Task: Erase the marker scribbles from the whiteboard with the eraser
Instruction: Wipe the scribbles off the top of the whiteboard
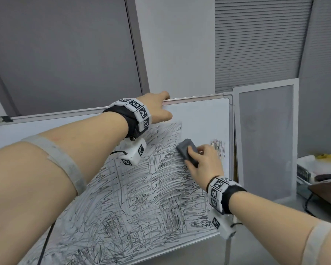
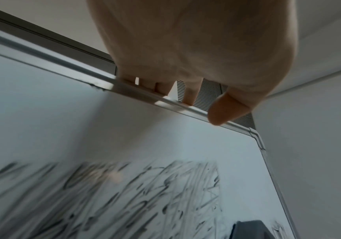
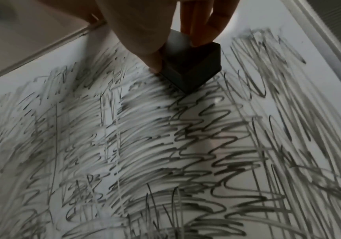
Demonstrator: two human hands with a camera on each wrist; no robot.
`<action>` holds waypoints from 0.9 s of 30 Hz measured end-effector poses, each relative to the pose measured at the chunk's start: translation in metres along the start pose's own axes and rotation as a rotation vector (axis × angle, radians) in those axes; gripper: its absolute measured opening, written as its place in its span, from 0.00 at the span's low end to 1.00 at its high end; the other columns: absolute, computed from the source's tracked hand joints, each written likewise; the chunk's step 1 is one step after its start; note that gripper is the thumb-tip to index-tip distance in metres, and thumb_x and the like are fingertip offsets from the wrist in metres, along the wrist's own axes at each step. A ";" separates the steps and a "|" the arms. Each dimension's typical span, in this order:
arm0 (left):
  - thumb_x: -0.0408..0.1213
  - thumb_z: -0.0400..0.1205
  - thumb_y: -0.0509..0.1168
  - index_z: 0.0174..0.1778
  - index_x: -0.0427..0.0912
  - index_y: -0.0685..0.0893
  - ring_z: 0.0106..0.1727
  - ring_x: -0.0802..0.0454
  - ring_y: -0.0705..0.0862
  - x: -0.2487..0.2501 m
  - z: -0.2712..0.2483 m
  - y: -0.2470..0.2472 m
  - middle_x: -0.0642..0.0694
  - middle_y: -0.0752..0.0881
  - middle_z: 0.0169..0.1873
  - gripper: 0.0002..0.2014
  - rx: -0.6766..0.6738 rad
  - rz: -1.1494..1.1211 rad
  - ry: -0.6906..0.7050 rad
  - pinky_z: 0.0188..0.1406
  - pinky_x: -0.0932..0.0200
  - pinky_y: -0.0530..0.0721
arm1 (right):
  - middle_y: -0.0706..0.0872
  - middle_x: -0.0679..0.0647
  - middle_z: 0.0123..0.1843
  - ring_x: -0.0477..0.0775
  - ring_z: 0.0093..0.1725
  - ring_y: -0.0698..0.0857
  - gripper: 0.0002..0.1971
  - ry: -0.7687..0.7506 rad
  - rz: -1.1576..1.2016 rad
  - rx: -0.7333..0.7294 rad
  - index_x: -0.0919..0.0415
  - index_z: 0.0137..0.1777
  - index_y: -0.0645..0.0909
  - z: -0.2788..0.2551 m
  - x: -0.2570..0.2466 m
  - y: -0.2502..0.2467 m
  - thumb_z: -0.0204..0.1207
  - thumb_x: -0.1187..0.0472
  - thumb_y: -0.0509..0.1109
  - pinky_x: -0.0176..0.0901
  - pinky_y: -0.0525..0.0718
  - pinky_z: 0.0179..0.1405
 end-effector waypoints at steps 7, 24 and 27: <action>0.55 0.71 0.63 0.70 0.50 0.71 0.48 0.41 0.84 -0.008 -0.002 -0.001 0.44 0.86 0.49 0.31 0.025 0.031 0.021 0.48 0.49 0.85 | 0.80 0.56 0.53 0.57 0.55 0.76 0.20 0.003 0.051 0.147 0.51 0.64 0.85 0.053 -0.034 -0.012 0.72 0.54 0.78 0.42 0.76 0.35; 0.67 0.64 0.62 0.74 0.60 0.78 0.64 0.47 0.80 -0.037 -0.007 -0.010 0.52 0.84 0.65 0.40 0.009 -0.074 -0.034 0.57 0.56 0.75 | 0.79 0.57 0.57 0.59 0.59 0.75 0.20 0.069 0.118 0.212 0.49 0.67 0.83 0.075 -0.044 -0.010 0.75 0.53 0.75 0.45 0.78 0.41; 0.66 0.64 0.62 0.75 0.60 0.78 0.66 0.48 0.80 -0.040 -0.010 -0.013 0.52 0.83 0.67 0.40 0.012 -0.092 -0.042 0.59 0.57 0.75 | 0.79 0.59 0.57 0.60 0.59 0.74 0.20 0.051 0.118 0.203 0.50 0.68 0.83 0.071 -0.040 -0.006 0.75 0.54 0.75 0.47 0.79 0.42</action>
Point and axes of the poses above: each hand's wrist, its own z-axis towards the middle knuckle, its own y-axis out of the palm, x = y × z, the point moved 4 cm from there along z, towards the middle knuckle
